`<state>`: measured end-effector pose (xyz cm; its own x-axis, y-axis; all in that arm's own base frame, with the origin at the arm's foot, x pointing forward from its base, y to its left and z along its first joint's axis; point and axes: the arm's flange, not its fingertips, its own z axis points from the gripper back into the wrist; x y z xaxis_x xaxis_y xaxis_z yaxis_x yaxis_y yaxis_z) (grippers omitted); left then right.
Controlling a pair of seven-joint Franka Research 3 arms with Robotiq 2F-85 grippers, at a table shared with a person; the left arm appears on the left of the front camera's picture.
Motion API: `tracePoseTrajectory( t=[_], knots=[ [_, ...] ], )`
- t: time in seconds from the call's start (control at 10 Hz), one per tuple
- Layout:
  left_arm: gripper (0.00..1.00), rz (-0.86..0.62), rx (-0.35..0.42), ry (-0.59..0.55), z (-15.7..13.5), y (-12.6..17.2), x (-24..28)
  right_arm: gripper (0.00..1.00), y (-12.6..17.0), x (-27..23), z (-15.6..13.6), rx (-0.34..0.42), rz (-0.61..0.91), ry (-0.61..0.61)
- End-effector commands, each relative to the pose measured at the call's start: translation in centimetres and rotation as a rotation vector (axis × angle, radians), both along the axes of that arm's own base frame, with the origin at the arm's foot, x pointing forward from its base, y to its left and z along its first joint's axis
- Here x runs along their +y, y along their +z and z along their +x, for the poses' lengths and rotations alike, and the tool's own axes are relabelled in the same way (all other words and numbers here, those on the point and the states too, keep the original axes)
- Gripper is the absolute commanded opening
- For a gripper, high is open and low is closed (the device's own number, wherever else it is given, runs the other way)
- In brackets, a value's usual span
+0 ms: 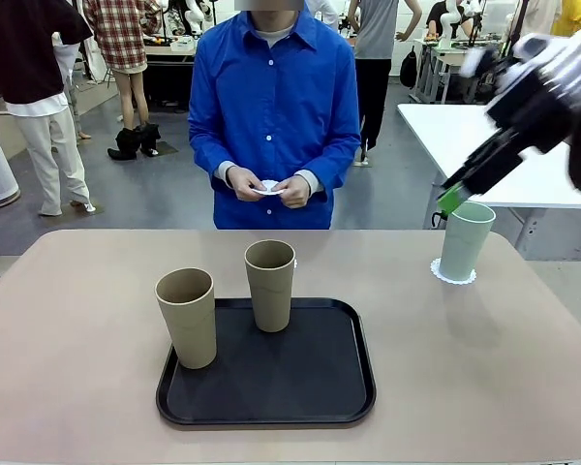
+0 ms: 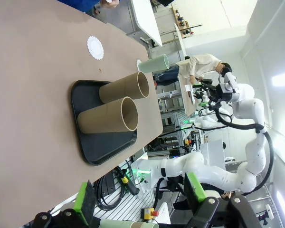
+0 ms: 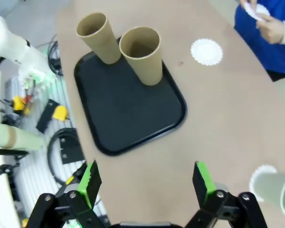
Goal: Place coasters on the table and set cups on them.
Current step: Take one Reusable plastic cup from the Flat Tray and place it on a coaster set by the human.
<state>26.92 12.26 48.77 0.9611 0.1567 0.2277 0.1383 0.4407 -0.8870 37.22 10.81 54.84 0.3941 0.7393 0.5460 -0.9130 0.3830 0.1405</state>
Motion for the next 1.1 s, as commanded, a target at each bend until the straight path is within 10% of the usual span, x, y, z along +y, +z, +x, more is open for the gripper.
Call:
tracePoseTrajectory(
  t=[0.0,0.4,0.9,1.0],
  knots=[
    [1.00,-0.020,-0.017,-0.003,0.0,0.1,0.1,1.00,-3.4,2.2,1.1,-0.004,-0.024,0.041],
    [1.00,-0.020,-0.017,-0.003,0.0,0.1,0.1,1.00,-9.4,4.4,3.2,0.079,-0.055,0.051],
    [1.00,-0.020,-0.017,-0.003,0.0,0.1,0.1,1.00,-7.9,4.9,2.0,0.056,-0.044,0.045],
    [1.00,-0.020,-0.017,-0.003,0.0,0.1,0.1,1.00,-8.9,2.1,2.5,-0.072,0.203,0.023]
  ],
)
